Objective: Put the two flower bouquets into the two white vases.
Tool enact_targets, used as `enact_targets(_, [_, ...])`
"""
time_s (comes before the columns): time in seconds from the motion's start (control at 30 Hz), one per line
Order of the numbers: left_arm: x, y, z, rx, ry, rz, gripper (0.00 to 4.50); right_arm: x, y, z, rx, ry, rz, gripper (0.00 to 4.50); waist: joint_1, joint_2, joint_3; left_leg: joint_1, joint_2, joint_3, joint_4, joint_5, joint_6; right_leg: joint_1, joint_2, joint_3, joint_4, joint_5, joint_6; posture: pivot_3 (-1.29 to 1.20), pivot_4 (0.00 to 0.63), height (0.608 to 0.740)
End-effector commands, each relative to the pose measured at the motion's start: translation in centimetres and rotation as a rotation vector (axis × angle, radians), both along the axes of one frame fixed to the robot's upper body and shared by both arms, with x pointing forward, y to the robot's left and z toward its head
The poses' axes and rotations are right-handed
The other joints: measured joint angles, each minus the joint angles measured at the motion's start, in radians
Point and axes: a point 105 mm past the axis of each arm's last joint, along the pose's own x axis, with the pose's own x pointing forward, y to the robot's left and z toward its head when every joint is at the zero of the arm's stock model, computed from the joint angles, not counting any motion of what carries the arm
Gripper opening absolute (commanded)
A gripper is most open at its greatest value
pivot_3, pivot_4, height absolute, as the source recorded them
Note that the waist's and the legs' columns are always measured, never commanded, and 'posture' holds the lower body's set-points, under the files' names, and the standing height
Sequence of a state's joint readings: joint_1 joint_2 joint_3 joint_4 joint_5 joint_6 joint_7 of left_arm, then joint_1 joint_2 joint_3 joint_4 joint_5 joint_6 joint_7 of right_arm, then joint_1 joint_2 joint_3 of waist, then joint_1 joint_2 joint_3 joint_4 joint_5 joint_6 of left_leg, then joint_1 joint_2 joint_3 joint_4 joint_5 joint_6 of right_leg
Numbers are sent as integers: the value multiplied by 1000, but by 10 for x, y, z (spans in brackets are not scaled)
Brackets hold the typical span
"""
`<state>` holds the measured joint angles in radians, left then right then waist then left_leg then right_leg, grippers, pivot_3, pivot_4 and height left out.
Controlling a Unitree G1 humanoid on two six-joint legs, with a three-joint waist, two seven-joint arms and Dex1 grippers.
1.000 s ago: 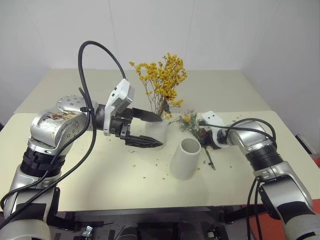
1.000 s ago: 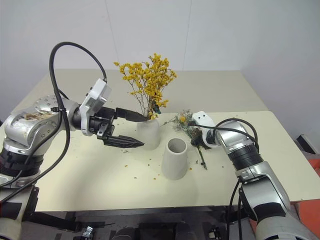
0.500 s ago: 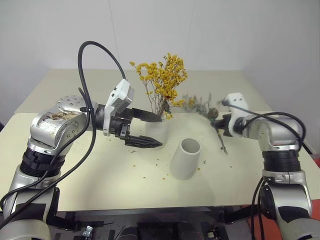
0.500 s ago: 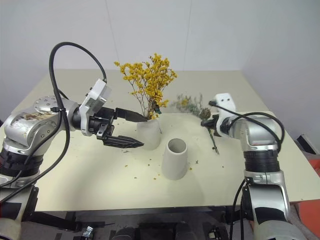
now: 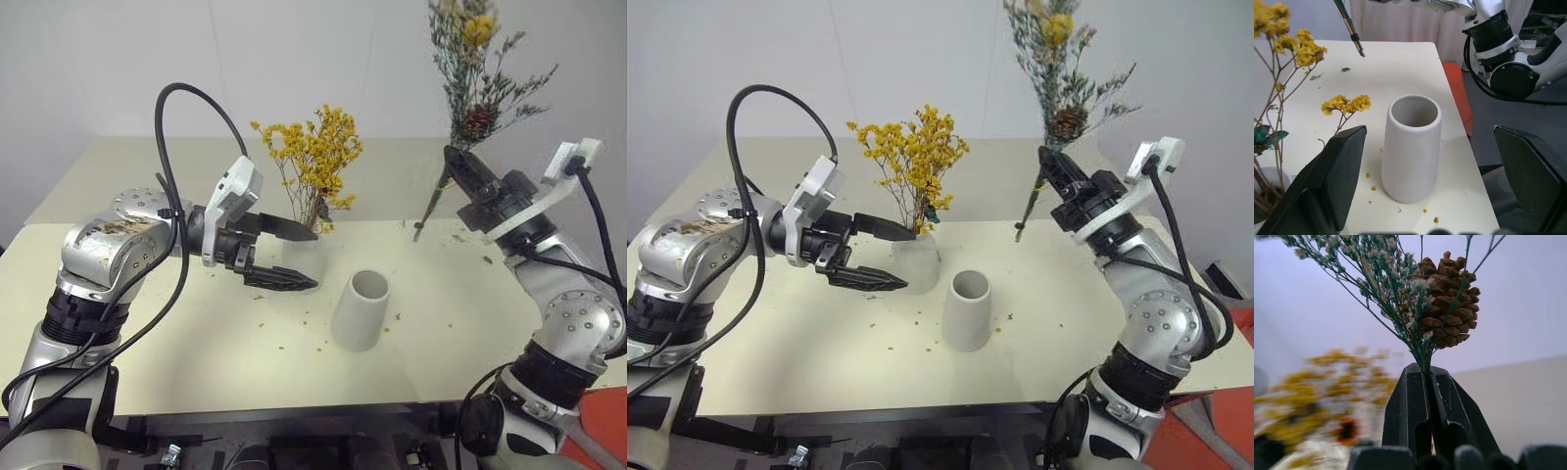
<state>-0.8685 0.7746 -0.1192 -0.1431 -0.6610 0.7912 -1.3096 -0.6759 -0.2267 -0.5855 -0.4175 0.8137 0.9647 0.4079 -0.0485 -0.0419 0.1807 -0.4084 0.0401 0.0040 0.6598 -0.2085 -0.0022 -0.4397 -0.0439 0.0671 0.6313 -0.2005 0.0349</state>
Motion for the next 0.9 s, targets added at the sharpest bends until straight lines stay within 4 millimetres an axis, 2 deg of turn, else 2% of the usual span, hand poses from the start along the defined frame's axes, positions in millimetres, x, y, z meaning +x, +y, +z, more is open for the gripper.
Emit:
enact_targets(0.03, [-5, -3, 9, 10, -28, -35, 4500, -25, 28, 8, -39, -84, 164, 47, 1, 0, 0, 0, 0, 0, 0, 0, 0, 0, 0, 0, 0, 0, 0, 0, 150, 740])
enact_targets(0.17, [-5, -3, 7, 31, -28, -46, 4500, -35, 48, -1, -85, -87, 248, 47, 3, 0, 0, 0, 0, 0, 0, 0, 0, 0, 0, 0, 0, -1, 1, 0, 150, 740])
enact_targets(0.33, [-5, -3, 6, 51, -26, -66, 4500, -45, 57, -3, -90, -118, 315, 47, 4, 0, 0, 0, 0, 0, 0, 0, 0, 0, 0, 0, 0, -1, 2, 0, 150, 740])
enact_targets(0.53, [-4, -4, 5, 67, -31, -82, 4500, -51, 59, -15, -133, -119, 342, 47, 5, 0, 0, 0, 0, 0, 0, 0, 0, 0, 0, 0, 0, -1, 2, 0, 150, 740])
enact_targets(0.9, [-6, -9, -1, 127, 1, -112, 4500, -43, 58, -43, -190, -81, 282, 47, 5, 0, 0, 0, 0, 0, 0, 0, 0, 0, 0, 0, 0, -1, 2, 0, 150, 740])
